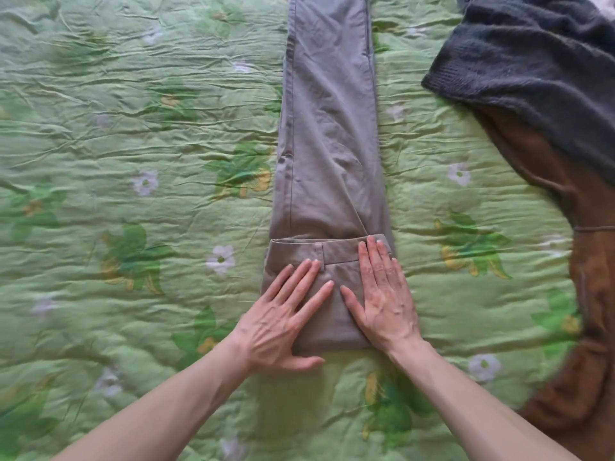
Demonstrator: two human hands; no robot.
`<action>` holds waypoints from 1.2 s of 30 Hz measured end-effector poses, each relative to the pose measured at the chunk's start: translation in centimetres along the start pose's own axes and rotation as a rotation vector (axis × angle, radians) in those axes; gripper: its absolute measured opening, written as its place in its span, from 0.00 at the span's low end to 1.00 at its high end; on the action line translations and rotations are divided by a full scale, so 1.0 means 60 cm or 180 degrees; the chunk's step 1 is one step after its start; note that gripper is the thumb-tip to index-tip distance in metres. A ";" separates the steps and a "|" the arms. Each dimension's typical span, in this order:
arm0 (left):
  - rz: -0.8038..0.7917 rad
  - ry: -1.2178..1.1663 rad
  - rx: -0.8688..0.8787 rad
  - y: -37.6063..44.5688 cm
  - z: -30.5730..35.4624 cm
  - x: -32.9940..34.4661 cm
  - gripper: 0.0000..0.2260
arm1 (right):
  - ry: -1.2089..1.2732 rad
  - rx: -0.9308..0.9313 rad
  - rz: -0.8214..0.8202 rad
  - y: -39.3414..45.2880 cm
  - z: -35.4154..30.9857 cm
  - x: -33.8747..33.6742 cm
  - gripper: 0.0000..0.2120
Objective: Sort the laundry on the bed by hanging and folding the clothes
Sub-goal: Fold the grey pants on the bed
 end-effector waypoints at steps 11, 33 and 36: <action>-0.0310 0.0115 -0.0700 -0.017 0.047 -0.003 0.42 | -0.0178 -0.1504 -0.0667 -0.050 0.020 -0.021 0.57; -0.2127 -0.2097 -0.0780 -0.134 0.164 -0.150 0.30 | 0.0513 -0.0646 -0.0963 -0.259 -0.050 -0.213 0.39; -0.2281 -0.2541 -0.0791 -0.157 0.164 -0.156 0.26 | 0.1084 -0.0311 -0.0873 -0.300 -0.043 -0.246 0.31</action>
Point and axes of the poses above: each hand's wrist, its own y-axis towards the middle knuckle, its own x-axis out of the palm, z = x × y, the point moved 5 cm from there along y, towards the middle knuckle
